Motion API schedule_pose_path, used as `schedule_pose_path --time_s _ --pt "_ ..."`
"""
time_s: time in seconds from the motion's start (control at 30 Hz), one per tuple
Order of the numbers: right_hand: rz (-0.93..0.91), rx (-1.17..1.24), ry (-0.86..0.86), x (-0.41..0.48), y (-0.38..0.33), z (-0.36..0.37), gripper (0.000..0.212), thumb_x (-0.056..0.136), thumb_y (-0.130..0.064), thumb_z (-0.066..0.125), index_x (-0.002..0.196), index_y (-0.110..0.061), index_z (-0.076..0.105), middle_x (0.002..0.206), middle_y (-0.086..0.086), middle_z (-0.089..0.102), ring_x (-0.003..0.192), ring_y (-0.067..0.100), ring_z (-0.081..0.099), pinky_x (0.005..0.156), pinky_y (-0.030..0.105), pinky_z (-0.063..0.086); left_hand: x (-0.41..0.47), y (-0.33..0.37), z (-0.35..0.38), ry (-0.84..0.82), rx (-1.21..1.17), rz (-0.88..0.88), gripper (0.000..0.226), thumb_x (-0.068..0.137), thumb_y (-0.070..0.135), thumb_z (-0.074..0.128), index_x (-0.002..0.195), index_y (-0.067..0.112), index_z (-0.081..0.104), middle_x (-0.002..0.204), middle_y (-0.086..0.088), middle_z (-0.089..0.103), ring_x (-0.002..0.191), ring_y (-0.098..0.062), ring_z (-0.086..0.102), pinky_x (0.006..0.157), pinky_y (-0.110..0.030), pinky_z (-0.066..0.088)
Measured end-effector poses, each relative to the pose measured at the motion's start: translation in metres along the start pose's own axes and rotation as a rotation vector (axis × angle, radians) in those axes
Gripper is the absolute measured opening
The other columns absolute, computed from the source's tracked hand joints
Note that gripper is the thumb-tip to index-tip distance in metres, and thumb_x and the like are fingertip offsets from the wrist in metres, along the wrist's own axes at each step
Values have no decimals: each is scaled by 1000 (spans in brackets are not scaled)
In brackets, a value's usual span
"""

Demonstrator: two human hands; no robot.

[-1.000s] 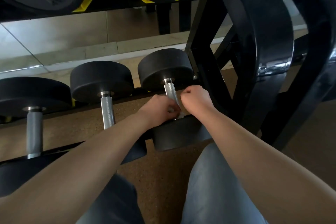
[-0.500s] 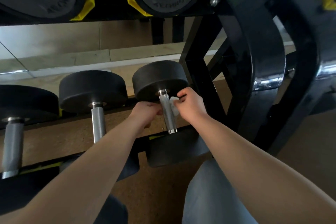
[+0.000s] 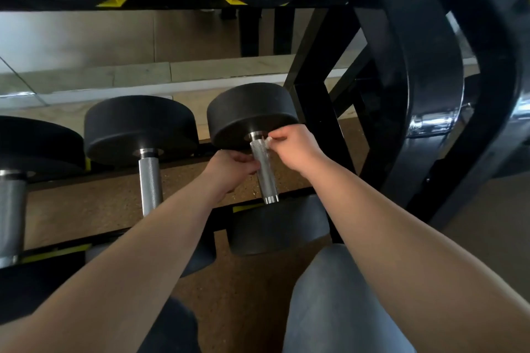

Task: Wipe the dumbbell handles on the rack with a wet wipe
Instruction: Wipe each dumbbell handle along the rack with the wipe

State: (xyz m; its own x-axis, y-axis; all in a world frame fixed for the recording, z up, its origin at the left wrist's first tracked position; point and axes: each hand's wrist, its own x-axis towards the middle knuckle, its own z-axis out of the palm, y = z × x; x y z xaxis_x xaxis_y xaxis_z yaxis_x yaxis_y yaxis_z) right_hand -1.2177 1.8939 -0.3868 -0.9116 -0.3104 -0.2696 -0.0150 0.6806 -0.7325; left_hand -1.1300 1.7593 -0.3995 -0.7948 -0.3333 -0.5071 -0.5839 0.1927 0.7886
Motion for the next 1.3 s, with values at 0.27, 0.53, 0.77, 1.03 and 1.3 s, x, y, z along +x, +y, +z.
schedule_pose_path --time_s 0.27,0.53,0.77,1.03,1.3 --pt "-99 -341 -361 -35 20 -15 9 93 -31 74 94 -26 67 93 -6 67 85 10 65 69 26 50 -2 -1 -1 -31 57 67 23 96 32 68 117 24 71 106 2 71 86 -18 62 66 -33 49" --pt "-239 -143 2 -11 -3 11 11 99 -22 63 107 -29 67 94 -9 69 87 10 65 75 25 52 0 0 0 -24 7 -17 14 94 29 71 107 24 73 101 -4 71 67 -14 48 55 -28 43" --pt "-269 -318 -119 -29 15 -2 15 97 -23 67 110 -24 74 102 -7 72 95 10 68 85 29 56 -4 0 -3 -66 9 -3 5 97 31 67 93 34 67 98 -1 70 71 -17 47 55 -28 38" --pt "-84 -223 -144 -15 24 1 10 97 -20 63 101 -30 67 98 -10 68 90 9 65 73 24 50 -5 1 -2 -49 25 31 1 95 31 68 95 31 67 100 0 67 77 -17 54 58 -28 42" --pt "-67 -253 -330 -19 19 -14 13 96 -26 71 106 -23 78 100 -3 73 96 14 67 79 27 51 -4 -1 -3 -66 2 6 17 96 32 68 112 28 67 110 2 66 89 -14 56 67 -31 44"
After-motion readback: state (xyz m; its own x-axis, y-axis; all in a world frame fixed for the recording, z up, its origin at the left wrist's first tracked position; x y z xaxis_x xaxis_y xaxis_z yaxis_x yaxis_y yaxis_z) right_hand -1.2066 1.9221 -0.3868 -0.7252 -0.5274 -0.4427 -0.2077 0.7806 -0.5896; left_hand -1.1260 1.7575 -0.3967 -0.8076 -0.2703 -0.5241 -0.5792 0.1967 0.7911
